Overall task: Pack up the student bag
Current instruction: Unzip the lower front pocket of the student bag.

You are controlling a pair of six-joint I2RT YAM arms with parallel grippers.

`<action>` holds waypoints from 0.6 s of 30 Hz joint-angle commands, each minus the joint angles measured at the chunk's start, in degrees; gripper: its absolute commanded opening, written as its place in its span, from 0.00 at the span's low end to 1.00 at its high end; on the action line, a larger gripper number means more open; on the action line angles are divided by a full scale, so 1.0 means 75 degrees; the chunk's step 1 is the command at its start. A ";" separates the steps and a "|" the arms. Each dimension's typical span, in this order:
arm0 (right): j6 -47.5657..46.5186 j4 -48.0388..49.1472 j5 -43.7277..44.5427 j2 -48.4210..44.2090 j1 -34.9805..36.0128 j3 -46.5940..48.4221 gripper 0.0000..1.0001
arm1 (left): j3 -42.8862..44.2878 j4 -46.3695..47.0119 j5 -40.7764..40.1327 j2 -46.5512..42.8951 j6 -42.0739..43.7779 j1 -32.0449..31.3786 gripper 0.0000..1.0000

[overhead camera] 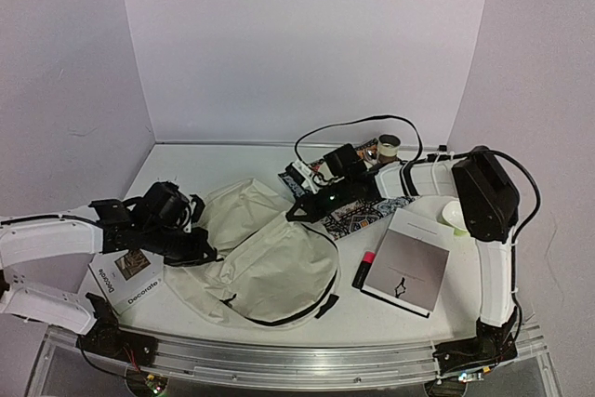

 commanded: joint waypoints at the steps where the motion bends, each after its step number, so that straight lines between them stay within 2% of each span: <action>1: 0.0426 0.0461 0.0671 -0.0451 -0.0293 -0.0096 0.00 | -0.0226 -0.1677 -0.0485 -0.0909 -0.0703 0.0012 0.00; 7: 0.0529 0.0688 0.0342 -0.0381 -0.0283 -0.0095 0.00 | -0.0756 -0.2204 -0.0364 -0.1796 -0.1394 0.0006 0.00; 10: 0.0462 0.0693 0.0066 -0.0320 -0.0227 -0.0079 0.00 | -0.0626 -0.2202 -0.0569 -0.1999 -0.1374 0.0012 0.04; 14: 0.0308 0.0691 -0.0219 -0.0284 -0.0072 -0.0108 0.00 | 0.0185 -0.2185 -0.1228 -0.1651 -0.0661 0.0012 0.24; 18: 0.0215 0.0681 -0.0217 -0.0311 0.0044 -0.0173 0.00 | 0.1284 -0.2116 -0.1531 -0.0750 0.0412 0.0012 0.42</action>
